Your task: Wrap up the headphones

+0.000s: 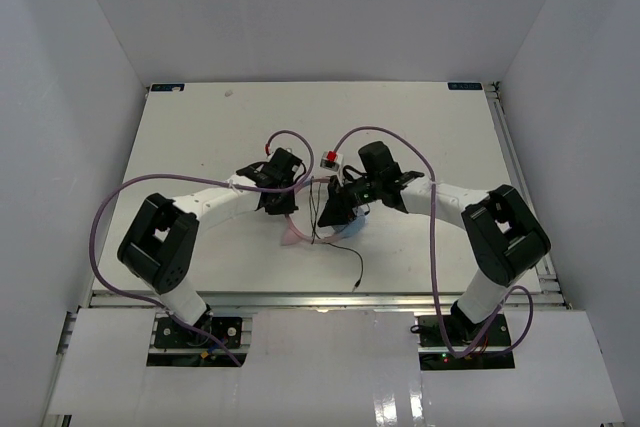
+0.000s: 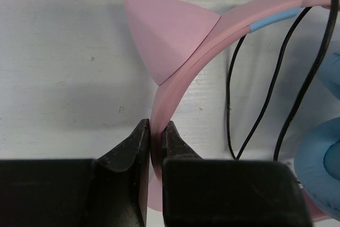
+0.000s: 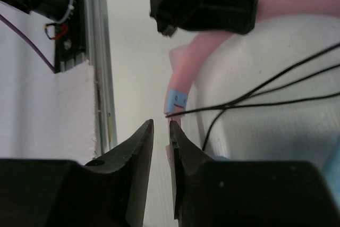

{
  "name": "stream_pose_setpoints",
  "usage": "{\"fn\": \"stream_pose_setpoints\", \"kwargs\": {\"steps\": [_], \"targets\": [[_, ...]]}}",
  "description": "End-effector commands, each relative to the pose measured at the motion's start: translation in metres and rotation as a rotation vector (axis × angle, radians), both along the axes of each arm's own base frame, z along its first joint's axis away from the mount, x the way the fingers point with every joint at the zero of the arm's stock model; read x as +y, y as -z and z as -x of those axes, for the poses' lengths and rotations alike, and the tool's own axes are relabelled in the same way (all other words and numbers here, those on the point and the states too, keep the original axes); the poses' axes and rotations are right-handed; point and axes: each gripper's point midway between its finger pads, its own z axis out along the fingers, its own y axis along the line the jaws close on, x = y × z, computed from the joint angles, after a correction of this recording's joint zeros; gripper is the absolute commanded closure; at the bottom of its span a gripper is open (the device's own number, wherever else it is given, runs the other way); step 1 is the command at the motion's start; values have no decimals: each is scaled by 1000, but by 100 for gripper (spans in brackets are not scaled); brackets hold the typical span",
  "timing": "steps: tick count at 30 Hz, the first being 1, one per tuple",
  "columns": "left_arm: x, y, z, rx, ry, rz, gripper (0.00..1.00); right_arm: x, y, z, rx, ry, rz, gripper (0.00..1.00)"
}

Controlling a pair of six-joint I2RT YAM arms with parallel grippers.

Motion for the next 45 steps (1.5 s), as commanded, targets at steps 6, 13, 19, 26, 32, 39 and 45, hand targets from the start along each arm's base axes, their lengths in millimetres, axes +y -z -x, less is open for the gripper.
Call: {"fn": "stream_pose_setpoints", "kwargs": {"steps": [6, 13, 19, 26, 32, 39, 45], "targets": [[-19, 1, 4, 8, 42, 55, 100, 6, -36, -15, -17, -36, -128, 79], [-13, 13, 4, 26, 20, 20, 100, -29, -32, 21, -393, -357, -32, 50], [-16, 16, 1, 35, 18, 17, 100, -114, 20, 91, -679, -889, 42, 36], [-14, 19, 3, 41, 18, 9, 100, -118, 47, 96, -807, -986, 70, 39], [-15, 21, 5, 53, 13, 16, 100, -94, 73, 111, -857, -1025, 117, 41], [-16, 19, 5, 51, 16, 21, 100, -94, 96, 118, -808, -1063, 179, 47], [-16, 18, 4, 47, 19, 22, 100, -96, 110, 119, -803, -1079, 231, 63]]}}
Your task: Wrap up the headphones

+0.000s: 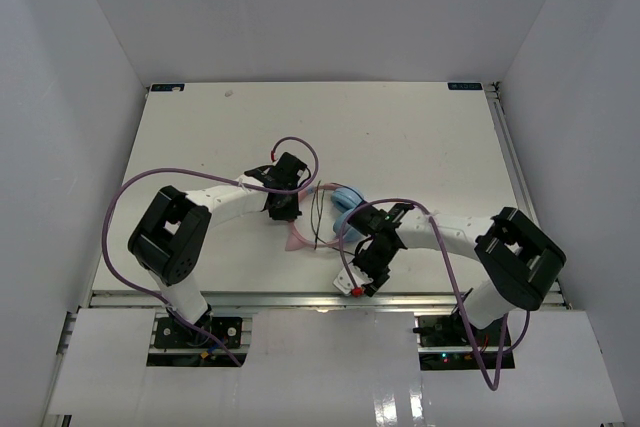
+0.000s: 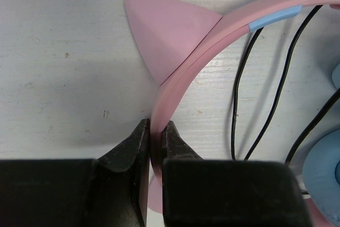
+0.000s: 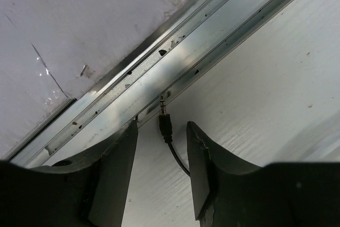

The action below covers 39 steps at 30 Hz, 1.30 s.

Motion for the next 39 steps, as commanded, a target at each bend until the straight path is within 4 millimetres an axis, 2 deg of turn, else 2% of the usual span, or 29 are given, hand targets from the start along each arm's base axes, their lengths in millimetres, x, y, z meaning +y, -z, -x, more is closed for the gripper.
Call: {"fn": "stream_pose_setpoints", "kwargs": {"steps": [1, 4, 6, 8, 10, 11, 13, 16, 17, 20, 22, 25, 26, 30, 32, 35, 39], "targets": [[-9, -6, -3, -16, 6, 32, 100, -1, 17, -6, -67, -1, 39, 68], [-8, -6, -3, -17, 5, 32, 100, -3, 20, -7, -80, 2, 49, 83], [-8, -6, -3, -17, 4, 33, 100, -2, 19, -7, -79, 7, 43, 88], [-8, -6, -2, -16, 5, 35, 100, 9, 4, -8, -63, 34, -3, 91], [-8, -6, -2, -16, 5, 36, 100, 24, -18, -10, -41, 65, -70, 92], [-8, -6, -1, -16, 6, 37, 100, 35, -36, -13, -25, 91, -122, 92], [-8, -6, -1, -14, 8, 37, 100, 60, -78, -26, 39, 176, -225, 92], [-8, -7, -1, -15, 6, 41, 100, 78, -122, -60, 142, 340, -334, 92], [-9, -7, -1, -15, 5, 44, 100, 83, -134, -69, 191, 377, -368, 92], [-11, -9, -1, -16, 5, 53, 100, 94, -151, -82, 322, 459, -413, 92], [-12, -10, -2, -16, 5, 59, 100, 96, -144, -86, 389, 545, -384, 92], [-12, -11, -2, -16, 4, 62, 100, 102, -131, -108, 376, 709, -409, 92], [-13, -12, -2, -18, 4, 64, 100, 99, -123, -114, 375, 783, -388, 92], [-12, -12, -1, -19, 6, 63, 100, 86, -110, -173, 269, 1178, -430, 92], [-12, -12, -1, -17, 2, 65, 100, 74, -97, -196, 222, 1360, -410, 92], [-12, -12, -1, -18, 3, 65, 100, 62, -87, -213, 196, 1513, -386, 92], [-12, -13, -2, -22, 0, 65, 100, 62, -93, -223, 197, 1583, -421, 92]]}}
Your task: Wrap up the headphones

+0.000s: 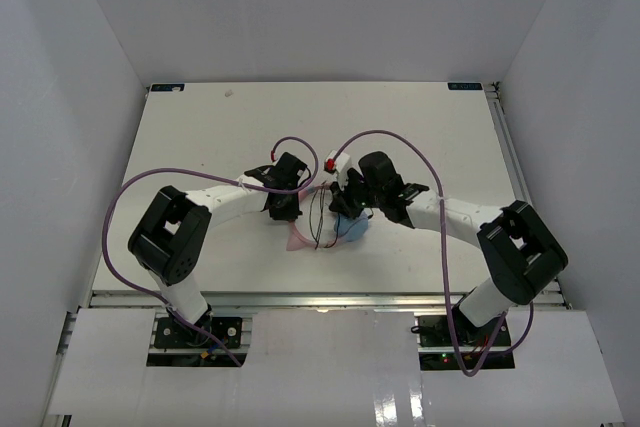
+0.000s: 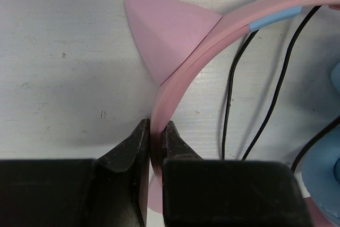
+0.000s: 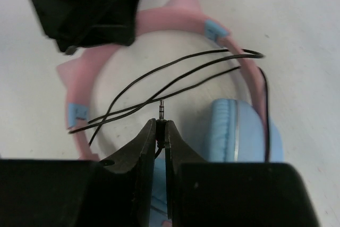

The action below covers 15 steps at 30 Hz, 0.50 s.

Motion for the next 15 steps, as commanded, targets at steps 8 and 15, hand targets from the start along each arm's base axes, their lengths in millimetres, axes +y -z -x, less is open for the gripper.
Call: {"fn": "stream_pose_setpoints", "kwargs": {"steps": [8, 15], "targets": [[-13, -15, -1, -22, 2, 70, 100, -1, -13, -59, -71, 325, 9, 92], [-18, -26, -3, -35, 7, 98, 76, 10, -11, -56, -99, 280, 35, 81]]}}
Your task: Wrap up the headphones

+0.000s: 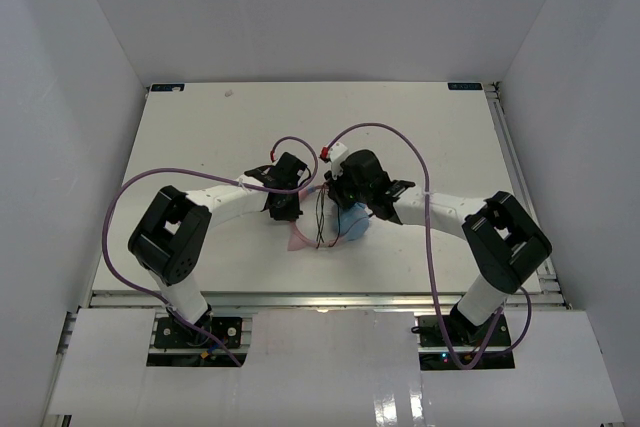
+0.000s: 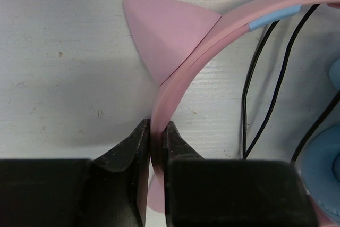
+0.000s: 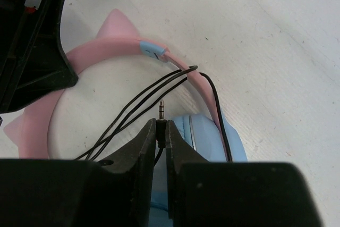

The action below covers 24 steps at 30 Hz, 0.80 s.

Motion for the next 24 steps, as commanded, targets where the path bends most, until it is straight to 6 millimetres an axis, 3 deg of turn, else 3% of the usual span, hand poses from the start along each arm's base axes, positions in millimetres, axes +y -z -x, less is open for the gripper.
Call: {"fn": "stream_pose_setpoints", "kwargs": {"steps": [1, 4, 7, 14, 17, 18, 19, 21, 23, 24], "targets": [[-16, -29, -4, -46, 19, 87, 71, 8, -18, -18, -74, 18, -7, 78], [-15, -38, -5, -66, 17, 94, 56, 10, -22, -17, -80, 0, -10, 61], [-13, -52, -7, -102, 18, 102, 45, 10, -27, -16, -92, -7, -14, 54], [-14, -83, -10, -163, 35, 130, 36, 16, -46, -7, -110, -82, -48, 52], [-9, -100, -11, -212, 61, 123, 29, 21, -71, 16, -92, -291, -43, 36], [-8, -108, -11, -238, 72, 124, 27, 17, -71, 30, -58, -394, -29, 31], [-6, -114, -10, -260, 89, 122, 25, 16, -89, 33, -88, -481, -41, 23], [-2, -144, -4, -354, 145, 161, 21, 2, -110, 35, -89, -496, -97, 5], [-2, -151, 13, -394, 225, 211, 9, -21, -123, 32, -96, -452, -143, 10], [-3, -167, 22, -457, 258, 266, 4, -34, -128, 28, -96, -402, -153, 10]]}}
